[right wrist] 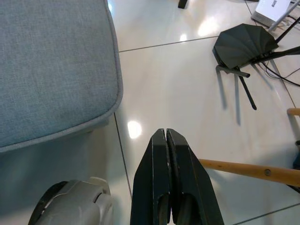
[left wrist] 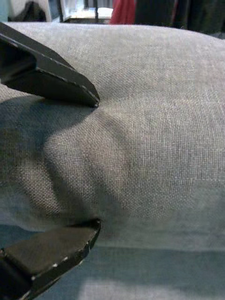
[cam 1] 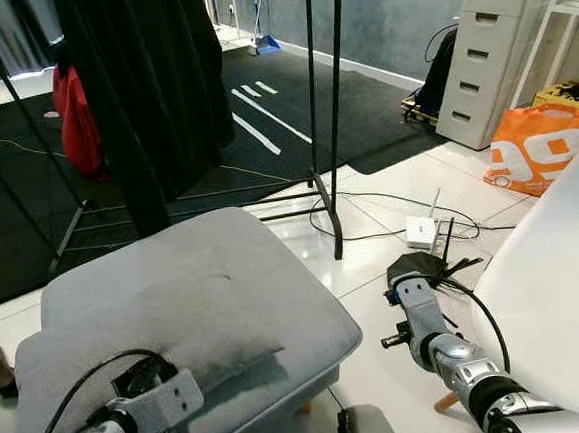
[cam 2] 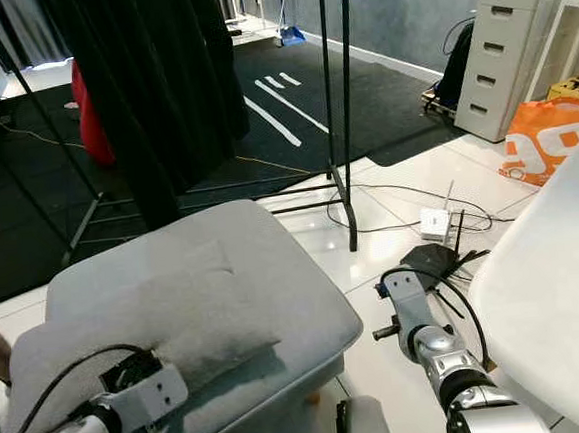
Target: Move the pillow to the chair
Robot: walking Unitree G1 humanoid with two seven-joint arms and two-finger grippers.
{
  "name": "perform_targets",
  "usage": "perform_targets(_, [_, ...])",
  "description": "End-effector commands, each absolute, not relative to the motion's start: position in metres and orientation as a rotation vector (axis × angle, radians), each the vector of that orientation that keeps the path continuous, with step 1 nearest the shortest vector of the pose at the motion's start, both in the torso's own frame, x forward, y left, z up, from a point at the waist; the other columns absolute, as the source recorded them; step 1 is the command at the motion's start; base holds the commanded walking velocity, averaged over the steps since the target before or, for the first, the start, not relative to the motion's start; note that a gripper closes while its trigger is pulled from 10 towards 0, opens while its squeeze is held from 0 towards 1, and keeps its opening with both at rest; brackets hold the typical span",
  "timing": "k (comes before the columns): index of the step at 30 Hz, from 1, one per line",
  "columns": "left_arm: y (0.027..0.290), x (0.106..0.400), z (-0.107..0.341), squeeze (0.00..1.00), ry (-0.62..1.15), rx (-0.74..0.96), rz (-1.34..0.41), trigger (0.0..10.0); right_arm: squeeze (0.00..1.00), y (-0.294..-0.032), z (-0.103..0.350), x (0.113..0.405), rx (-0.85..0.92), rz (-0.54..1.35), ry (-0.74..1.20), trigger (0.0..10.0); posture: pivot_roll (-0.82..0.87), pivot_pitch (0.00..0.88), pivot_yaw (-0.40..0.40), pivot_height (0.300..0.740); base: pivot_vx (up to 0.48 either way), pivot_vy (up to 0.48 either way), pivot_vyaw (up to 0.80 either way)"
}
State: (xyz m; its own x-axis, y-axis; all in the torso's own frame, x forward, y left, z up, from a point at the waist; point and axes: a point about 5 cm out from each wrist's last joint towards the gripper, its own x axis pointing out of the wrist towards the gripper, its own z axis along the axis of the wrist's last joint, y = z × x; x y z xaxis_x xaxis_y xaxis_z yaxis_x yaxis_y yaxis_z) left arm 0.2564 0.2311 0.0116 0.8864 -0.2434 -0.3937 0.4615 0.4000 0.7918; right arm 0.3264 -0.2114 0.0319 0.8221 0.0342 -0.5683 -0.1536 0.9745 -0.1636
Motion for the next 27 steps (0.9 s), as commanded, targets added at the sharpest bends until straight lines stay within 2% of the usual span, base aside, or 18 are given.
perform_targets(1, [0.242, 0.25, 0.003, 0.0, 0.295, 1.144, -0.439, 10.0, 0.0, -0.208, 0.027, 0.323, -0.179, 0.097, 0.616, 10.0, -0.15, 0.061, 0.017, 0.47, 0.0, 0.0, 0.0])
perform_targets(12, [0.237, 0.25, -0.014, 0.0, 0.389, 1.204, -0.409, 10.0, 0.0, -0.21, 0.029, 0.325, -0.177, 0.09, 0.61, 10.0, -0.16, 0.057, 0.016, 0.47, 0.0, 0.0, 0.0])
perform_targets(13, [0.239, 0.253, -0.013, 0.0, 0.396, 1.22, -0.371, 0.0, 0.0, -0.211, 0.03, 0.325, -0.177, 0.087, 0.606, 10.0, -0.16, 0.057, 0.017, 0.47, 0.0, 0.0, 0.0])
perform_targets(27, [0.249, 0.266, -0.004, 0.0, 0.416, 1.262, -0.2, 0.0, 0.0, -0.214, 0.038, 0.331, -0.173, 0.078, 0.582, 10.0, -0.18, 0.043, 0.013, 0.47, 0.0, 0.0, 0.0])
